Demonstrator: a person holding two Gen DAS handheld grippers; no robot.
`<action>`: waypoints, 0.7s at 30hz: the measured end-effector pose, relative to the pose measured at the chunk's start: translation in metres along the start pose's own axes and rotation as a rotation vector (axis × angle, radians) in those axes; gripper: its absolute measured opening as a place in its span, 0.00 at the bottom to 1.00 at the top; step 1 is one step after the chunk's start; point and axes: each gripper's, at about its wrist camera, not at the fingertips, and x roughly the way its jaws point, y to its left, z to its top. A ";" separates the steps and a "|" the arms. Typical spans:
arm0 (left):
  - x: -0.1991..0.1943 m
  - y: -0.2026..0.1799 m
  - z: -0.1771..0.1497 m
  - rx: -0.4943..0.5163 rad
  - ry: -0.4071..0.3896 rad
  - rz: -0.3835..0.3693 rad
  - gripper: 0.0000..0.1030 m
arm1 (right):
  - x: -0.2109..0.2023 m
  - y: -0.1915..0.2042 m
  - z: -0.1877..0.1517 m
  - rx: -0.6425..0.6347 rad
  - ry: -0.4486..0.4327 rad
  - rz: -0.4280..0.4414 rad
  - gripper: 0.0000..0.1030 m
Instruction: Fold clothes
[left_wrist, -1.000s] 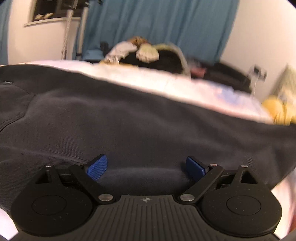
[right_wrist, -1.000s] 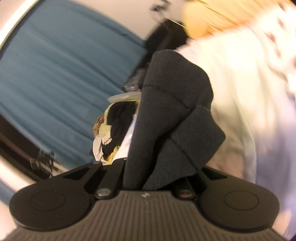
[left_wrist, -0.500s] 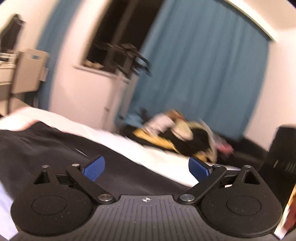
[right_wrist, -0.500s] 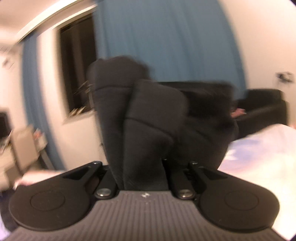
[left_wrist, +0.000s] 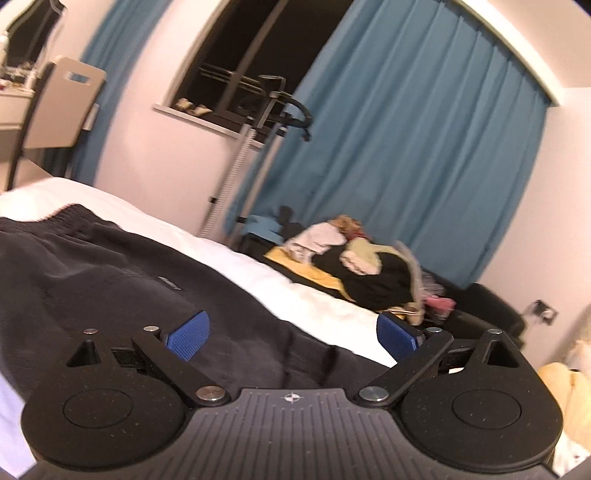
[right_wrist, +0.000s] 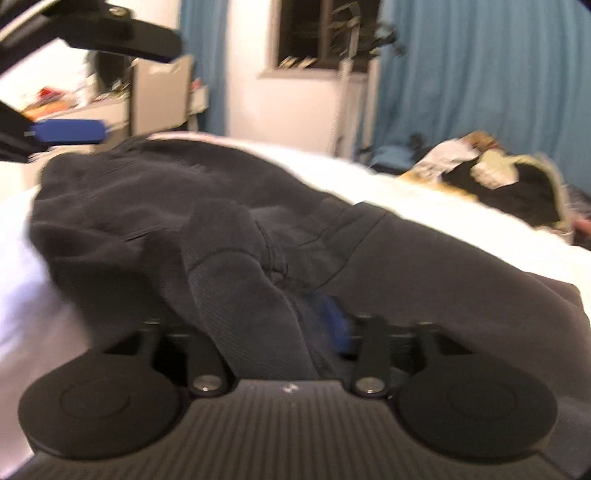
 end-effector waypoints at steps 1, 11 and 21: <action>0.001 0.000 -0.002 0.000 0.014 -0.011 0.95 | -0.015 -0.002 -0.002 -0.004 0.008 0.051 0.57; 0.003 -0.013 -0.015 -0.045 0.110 -0.085 0.92 | -0.116 -0.062 -0.008 0.014 0.043 0.112 0.66; 0.079 -0.023 -0.067 0.085 0.311 0.092 0.59 | -0.073 -0.053 -0.033 -0.109 0.056 0.100 0.58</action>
